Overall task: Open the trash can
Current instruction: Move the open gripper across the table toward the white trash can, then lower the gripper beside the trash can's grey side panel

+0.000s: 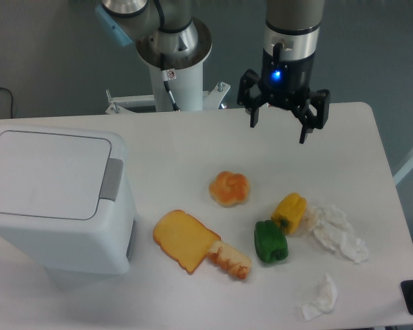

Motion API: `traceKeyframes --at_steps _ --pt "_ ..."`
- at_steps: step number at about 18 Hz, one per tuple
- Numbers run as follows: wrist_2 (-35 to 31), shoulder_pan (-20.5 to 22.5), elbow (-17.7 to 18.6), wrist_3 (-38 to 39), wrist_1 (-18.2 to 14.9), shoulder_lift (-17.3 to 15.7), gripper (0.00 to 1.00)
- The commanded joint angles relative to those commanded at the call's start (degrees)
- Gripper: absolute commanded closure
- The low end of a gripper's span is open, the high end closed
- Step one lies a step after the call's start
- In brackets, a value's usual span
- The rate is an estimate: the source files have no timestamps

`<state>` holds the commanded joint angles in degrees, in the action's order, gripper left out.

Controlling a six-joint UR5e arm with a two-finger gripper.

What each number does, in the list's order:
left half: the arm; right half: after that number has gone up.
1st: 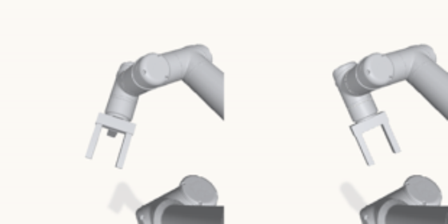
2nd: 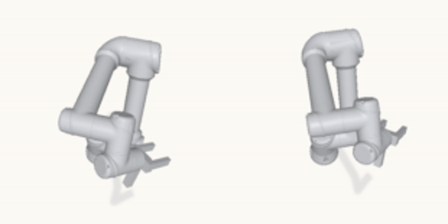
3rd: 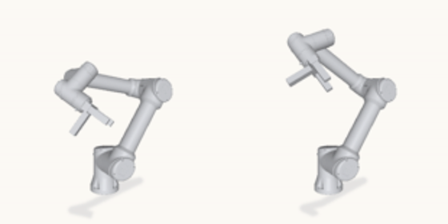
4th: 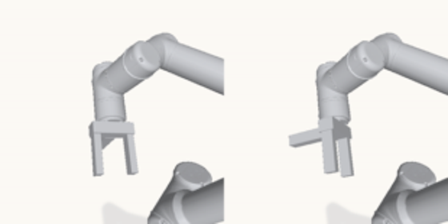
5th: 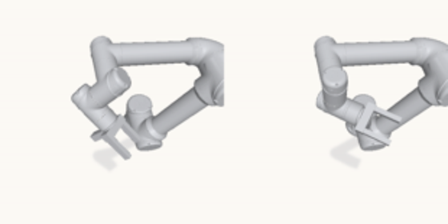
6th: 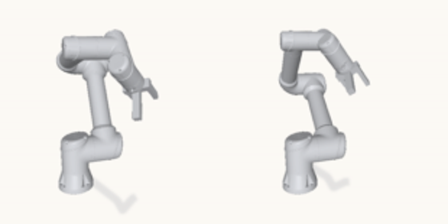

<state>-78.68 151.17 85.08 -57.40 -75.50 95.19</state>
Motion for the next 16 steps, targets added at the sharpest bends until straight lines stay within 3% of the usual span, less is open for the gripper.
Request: traceKeyframes --at_steps 12,16 --pt "4.23 -6.15 -1.23 19.6 4.65 1.23 0.0" --pt "6.86 -7.55 -1.94 30.13 7.37 2.28 0.0"
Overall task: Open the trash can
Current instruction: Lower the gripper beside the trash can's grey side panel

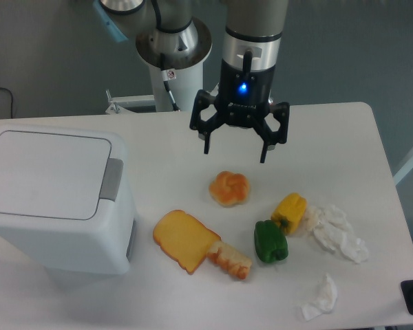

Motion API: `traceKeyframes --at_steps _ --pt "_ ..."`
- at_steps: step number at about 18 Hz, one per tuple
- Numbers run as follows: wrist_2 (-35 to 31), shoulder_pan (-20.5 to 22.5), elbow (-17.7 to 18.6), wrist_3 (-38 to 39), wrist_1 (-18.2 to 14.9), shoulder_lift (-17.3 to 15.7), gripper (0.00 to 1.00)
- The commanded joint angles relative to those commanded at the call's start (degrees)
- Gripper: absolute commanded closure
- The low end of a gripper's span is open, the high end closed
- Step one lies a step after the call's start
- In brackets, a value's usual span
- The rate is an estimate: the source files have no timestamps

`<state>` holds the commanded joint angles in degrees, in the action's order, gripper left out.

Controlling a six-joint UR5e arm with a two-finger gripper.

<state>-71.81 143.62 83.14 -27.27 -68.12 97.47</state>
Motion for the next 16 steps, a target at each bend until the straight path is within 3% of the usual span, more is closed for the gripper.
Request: traceKeyframes --at_steps 16 --pt "0.27 -7.21 0.53 11.62 0.89 1.41 0.0"
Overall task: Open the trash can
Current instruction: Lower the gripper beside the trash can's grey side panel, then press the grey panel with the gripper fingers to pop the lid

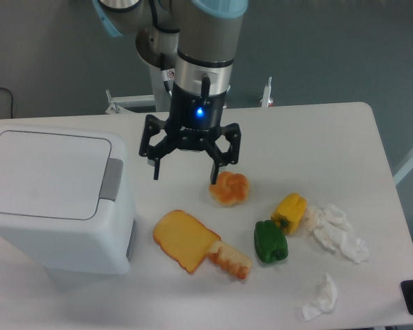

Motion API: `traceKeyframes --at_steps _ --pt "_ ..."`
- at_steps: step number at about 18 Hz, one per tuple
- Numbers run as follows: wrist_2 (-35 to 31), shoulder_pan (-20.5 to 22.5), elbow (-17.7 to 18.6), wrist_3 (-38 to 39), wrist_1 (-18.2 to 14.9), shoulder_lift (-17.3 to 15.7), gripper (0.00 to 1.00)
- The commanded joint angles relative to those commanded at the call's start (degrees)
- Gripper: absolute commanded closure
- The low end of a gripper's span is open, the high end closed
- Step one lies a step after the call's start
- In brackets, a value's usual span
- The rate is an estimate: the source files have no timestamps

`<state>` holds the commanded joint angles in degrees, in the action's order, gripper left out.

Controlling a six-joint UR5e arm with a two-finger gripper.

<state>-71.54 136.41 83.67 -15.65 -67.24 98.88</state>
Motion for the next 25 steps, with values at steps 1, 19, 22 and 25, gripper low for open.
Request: traceKeyframes --at_steps 1,19,22,25 --pt "0.0 -0.09 0.0 0.27 0.0 0.0 0.0" --pt "-0.09 -3.26 1.23 0.71 0.0 0.88 0.0" --pt "-0.09 -3.26 1.41 0.62 0.0 0.79 0.0" --pt "-0.09 -3.26 1.58 0.62 0.0 0.79 0.0"
